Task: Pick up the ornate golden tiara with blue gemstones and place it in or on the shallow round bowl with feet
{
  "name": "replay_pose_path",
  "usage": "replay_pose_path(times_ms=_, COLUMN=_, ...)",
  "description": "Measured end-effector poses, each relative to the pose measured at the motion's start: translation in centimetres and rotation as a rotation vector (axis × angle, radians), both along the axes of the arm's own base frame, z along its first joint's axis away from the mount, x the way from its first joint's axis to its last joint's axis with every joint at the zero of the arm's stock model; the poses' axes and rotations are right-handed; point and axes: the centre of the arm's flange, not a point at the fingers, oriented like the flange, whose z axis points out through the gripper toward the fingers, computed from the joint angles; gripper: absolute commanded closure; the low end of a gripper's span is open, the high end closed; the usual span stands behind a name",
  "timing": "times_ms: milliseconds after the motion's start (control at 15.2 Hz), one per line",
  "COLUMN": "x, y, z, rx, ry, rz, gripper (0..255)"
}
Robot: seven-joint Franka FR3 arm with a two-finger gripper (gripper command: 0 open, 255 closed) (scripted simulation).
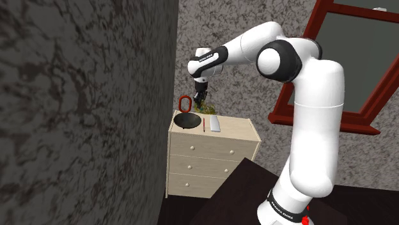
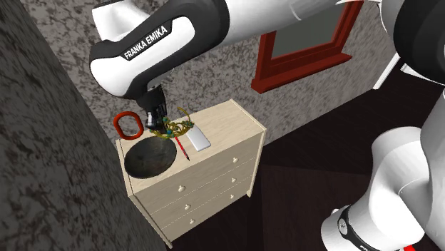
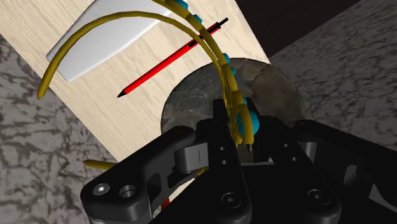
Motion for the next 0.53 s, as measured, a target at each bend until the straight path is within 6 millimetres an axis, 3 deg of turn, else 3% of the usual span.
replay_pose_path(times_ms=528, x=5.8, y=8.5, z=0.0, rx=0.000, ry=0.000, rz=0.000, gripper=255)
